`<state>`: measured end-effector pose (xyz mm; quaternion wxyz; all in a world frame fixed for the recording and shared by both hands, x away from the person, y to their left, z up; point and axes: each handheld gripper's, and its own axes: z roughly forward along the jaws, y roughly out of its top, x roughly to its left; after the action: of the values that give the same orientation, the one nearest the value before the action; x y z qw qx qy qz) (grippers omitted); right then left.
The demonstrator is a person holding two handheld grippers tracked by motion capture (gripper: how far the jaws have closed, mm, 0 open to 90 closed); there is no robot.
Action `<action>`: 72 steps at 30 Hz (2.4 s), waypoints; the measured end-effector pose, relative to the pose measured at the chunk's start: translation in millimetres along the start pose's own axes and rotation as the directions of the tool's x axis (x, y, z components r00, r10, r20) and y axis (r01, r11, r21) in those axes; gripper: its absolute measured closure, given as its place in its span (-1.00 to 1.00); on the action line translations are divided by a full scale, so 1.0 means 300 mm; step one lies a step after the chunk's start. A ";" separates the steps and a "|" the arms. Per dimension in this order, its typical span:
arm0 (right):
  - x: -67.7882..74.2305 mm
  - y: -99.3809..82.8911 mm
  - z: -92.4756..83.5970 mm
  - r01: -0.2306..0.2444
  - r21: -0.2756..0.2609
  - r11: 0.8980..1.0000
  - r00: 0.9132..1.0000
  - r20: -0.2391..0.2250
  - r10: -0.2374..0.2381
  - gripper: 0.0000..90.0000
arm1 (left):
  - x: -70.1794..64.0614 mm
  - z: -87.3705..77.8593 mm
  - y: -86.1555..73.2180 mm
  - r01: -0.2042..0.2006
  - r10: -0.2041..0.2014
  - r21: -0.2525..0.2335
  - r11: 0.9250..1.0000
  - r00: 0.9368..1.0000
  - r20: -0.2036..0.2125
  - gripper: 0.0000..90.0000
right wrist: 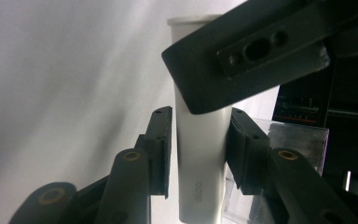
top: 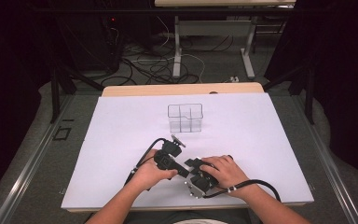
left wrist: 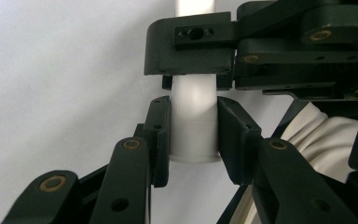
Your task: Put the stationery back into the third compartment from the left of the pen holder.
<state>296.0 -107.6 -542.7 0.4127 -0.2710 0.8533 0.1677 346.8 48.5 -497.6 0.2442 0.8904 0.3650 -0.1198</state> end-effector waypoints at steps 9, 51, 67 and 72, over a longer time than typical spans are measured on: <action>-0.002 0.009 0.006 0.024 -0.007 1.000 1.000 0.002 -0.024 0.49 | -0.001 0.003 0.001 -0.008 0.008 -0.002 1.000 1.000 0.007 0.49; -0.046 -0.042 0.031 -0.181 -0.054 0.982 0.983 0.033 0.183 0.50 | 0.199 -0.164 -0.103 0.021 -0.094 -0.368 0.929 0.979 -0.181 -0.16; -0.197 -0.167 0.055 -0.627 -0.223 0.747 0.767 -0.010 0.641 0.50 | 0.264 -0.204 -0.153 0.025 -0.130 -0.436 0.900 0.969 -0.212 -0.63; -0.243 -0.215 0.065 -0.725 -0.265 0.636 0.667 -0.036 0.744 0.50 | 0.276 -0.202 -0.163 0.045 -0.148 -0.444 0.895 0.968 -0.201 -0.71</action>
<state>384.0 -125.6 -500.6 0.3025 0.0550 0.8438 0.4399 372.6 159.2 -495.5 0.3867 0.8016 0.4524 0.0566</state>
